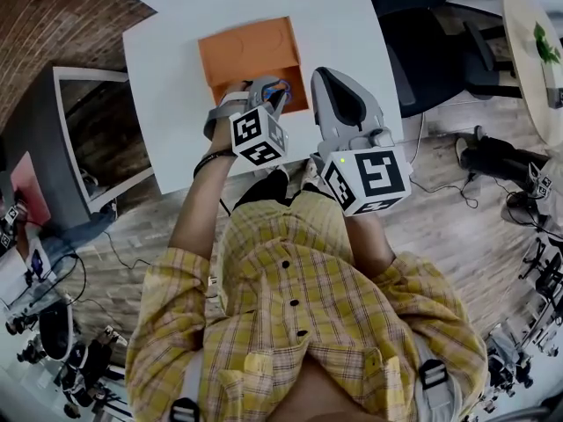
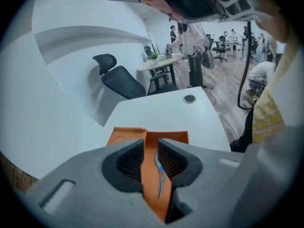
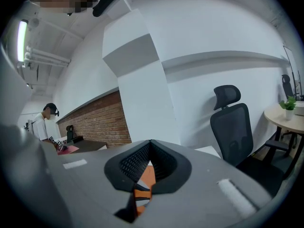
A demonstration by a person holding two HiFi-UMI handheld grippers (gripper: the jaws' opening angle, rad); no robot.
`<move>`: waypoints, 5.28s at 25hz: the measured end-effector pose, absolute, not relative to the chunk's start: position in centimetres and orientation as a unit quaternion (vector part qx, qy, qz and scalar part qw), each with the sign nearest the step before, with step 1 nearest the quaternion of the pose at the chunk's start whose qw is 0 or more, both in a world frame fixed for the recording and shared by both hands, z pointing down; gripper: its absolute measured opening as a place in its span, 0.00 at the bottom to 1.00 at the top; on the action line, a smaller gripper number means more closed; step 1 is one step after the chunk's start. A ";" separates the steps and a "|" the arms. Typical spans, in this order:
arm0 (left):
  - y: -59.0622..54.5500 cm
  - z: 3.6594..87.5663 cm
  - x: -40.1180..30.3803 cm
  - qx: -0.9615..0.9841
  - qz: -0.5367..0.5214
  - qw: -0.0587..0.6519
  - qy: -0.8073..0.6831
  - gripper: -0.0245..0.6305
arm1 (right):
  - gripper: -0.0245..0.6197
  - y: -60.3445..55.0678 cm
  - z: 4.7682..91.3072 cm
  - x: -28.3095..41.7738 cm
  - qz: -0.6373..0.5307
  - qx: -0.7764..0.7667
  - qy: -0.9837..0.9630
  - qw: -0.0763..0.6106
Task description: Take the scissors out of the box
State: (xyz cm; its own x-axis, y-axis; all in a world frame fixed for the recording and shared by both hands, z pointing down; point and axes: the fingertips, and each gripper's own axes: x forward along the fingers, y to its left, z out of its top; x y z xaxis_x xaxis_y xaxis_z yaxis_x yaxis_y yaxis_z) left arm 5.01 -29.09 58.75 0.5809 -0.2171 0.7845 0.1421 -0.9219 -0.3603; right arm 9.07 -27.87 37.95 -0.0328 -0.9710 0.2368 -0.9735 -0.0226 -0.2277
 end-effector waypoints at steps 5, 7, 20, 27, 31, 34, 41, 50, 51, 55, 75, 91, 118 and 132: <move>-29.2 61.6 5.2 -0.857 -0.480 0.188 -0.005 0.17 | 0.05 -28.1 38.4 9.7 0.167 0.698 -0.697 0.008; -29.1 62.8 5.1 -0.852 -0.487 0.190 -0.019 0.17 | 0.05 -28.2 38.6 9.6 0.169 0.697 -0.697 0.009; -28.3 67.7 5.9 -0.821 -0.527 0.198 -0.097 0.19 | 0.05 -28.5 38.9 10.8 0.174 0.706 -0.687 0.007; -28.2 69.7 5.6 -0.804 -0.547 0.197 -0.124 0.19 | 0.05 -28.6 39.1 10.9 0.172 0.708 -0.685 0.009; -28.2 70.8 5.6 -0.799 -0.555 0.190 -0.131 0.20 | 0.05 -28.6 39.2 11.2 0.173 0.707 -0.685 0.011; -28.1 71.2 5.9 -0.795 -0.560 0.187 -0.137 0.20 | 0.05 -28.5 39.3 11.5 0.174 0.708 -0.684 0.012; -28.4 72.2 5.6 -0.784 -0.575 0.181 -0.147 0.20 | 0.05 -28.7 39.3 11.6 0.176 0.710 -0.681 0.016; -28.3 72.8 5.1 -0.779 -0.583 0.171 -0.154 0.19 | 0.05 -28.0 39.4 12.3 0.175 0.718 -0.674 0.017; -28.2 72.8 5.2 -0.780 -0.583 0.168 -0.155 0.17 | 0.05 -27.9 39.4 12.4 0.176 0.719 -0.672 0.016; -28.1 72.9 5.6 -0.778 -0.581 0.182 -0.154 0.16 | 0.05 -27.7 39.2 13.1 0.173 0.720 -0.671 0.017; -28.4 68.9 6.4 -0.828 -0.536 0.157 -0.045 0.16 | 0.05 -25.0 38.4 11.8 0.162 0.712 -0.683 0.016; -28.8 62.4 4.2 -0.866 -0.472 0.148 0.074 0.16 | 0.05 -23.0 37.0 8.7 0.144 0.696 -0.703 0.019; -28.7 44.1 -1.0 -0.913 -0.253 -0.035 0.318 0.16 | 0.05 -22.9 32.8 4.6 0.102 0.670 -0.735 0.020; -28.4 35.9 -1.5 -0.923 -0.137 -0.052 0.357 0.16 | 0.05 -23.4 31.2 4.2 0.083 0.666 -0.741 0.022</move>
State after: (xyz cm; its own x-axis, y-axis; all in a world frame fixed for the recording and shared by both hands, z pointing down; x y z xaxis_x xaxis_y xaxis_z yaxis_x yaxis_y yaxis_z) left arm -1.54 -28.39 35.89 0.7076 -0.6441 0.2905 -0.6729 -0.7397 -0.0010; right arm 4.18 -23.44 31.21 -0.1118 -0.9834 0.1426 -0.9906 0.0990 -0.0939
